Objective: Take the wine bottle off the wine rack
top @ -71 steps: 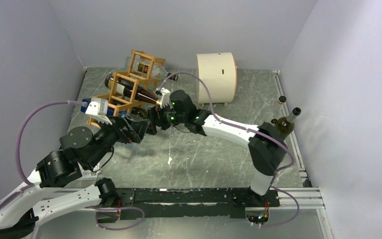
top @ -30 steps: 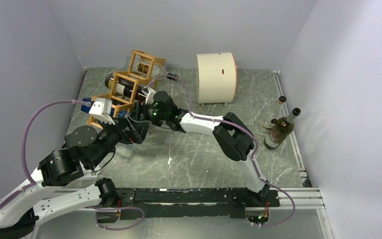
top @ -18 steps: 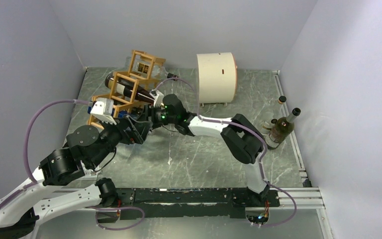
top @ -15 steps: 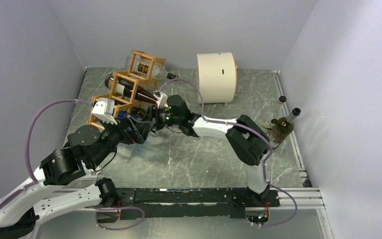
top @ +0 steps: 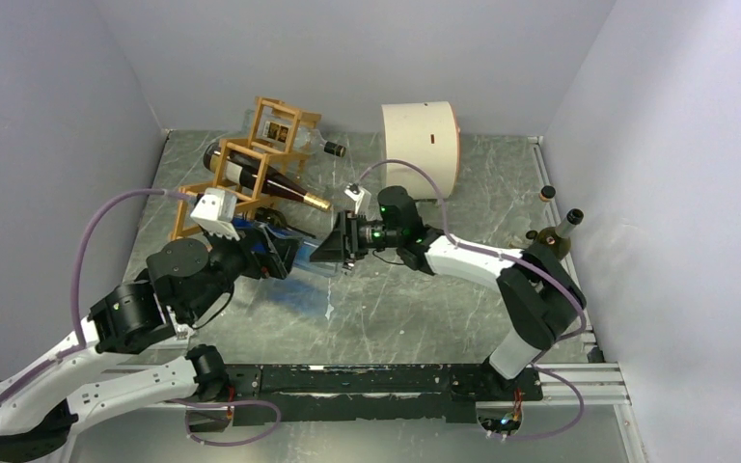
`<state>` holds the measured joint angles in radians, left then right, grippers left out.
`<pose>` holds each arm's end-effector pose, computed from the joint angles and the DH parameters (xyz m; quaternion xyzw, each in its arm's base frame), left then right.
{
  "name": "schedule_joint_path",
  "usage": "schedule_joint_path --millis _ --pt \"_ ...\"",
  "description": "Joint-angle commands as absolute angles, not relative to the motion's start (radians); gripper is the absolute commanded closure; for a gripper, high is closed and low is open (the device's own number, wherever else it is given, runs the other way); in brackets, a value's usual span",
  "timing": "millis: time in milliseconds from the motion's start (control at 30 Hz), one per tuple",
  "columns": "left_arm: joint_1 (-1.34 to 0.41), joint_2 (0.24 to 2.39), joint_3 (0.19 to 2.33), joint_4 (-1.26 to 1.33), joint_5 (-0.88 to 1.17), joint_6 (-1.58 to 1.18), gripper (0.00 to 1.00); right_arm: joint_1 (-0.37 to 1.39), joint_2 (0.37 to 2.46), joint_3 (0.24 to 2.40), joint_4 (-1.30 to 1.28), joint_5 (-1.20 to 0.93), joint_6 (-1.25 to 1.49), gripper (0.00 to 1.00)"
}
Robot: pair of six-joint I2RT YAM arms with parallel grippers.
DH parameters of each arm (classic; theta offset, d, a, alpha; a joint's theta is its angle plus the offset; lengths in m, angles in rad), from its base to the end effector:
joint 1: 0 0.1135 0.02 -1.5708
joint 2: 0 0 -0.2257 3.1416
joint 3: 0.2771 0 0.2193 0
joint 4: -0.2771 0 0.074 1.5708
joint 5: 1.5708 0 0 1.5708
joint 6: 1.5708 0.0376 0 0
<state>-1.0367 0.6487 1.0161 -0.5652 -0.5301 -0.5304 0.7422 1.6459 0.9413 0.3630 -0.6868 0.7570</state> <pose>0.0774 -0.0935 0.3607 0.0262 0.7643 -0.2882 0.5763 0.2298 0.2431 0.2131 -0.1884 0.7707 0.5713 0.2100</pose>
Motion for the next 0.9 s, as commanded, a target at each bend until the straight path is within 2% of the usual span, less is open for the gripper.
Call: schedule_joint_path --millis 0,100,367,467,633,867 --pt "-1.034 0.681 1.019 -0.534 -0.507 -0.496 0.01 0.696 1.534 0.908 0.448 -0.825 0.787 1.0" --pt "-1.034 0.701 1.016 -0.525 -0.493 -0.488 0.01 0.66 1.485 0.869 0.437 -0.865 0.812 1.0" --pt "-1.034 0.72 0.981 -0.466 -0.392 -0.384 0.01 0.596 1.371 0.826 0.15 -0.908 0.701 1.0" --pt "-1.034 0.729 0.956 -0.453 -0.284 -0.23 0.01 0.573 1.34 0.827 0.028 -0.927 0.643 1.0" --pt "-1.034 0.783 0.925 -0.499 0.033 0.044 0.01 0.567 1.308 0.859 -0.162 -0.919 0.55 1.0" --pt "-1.034 0.91 0.836 -0.453 0.207 0.294 0.01 0.566 1.281 0.876 -0.257 -0.908 0.505 1.0"
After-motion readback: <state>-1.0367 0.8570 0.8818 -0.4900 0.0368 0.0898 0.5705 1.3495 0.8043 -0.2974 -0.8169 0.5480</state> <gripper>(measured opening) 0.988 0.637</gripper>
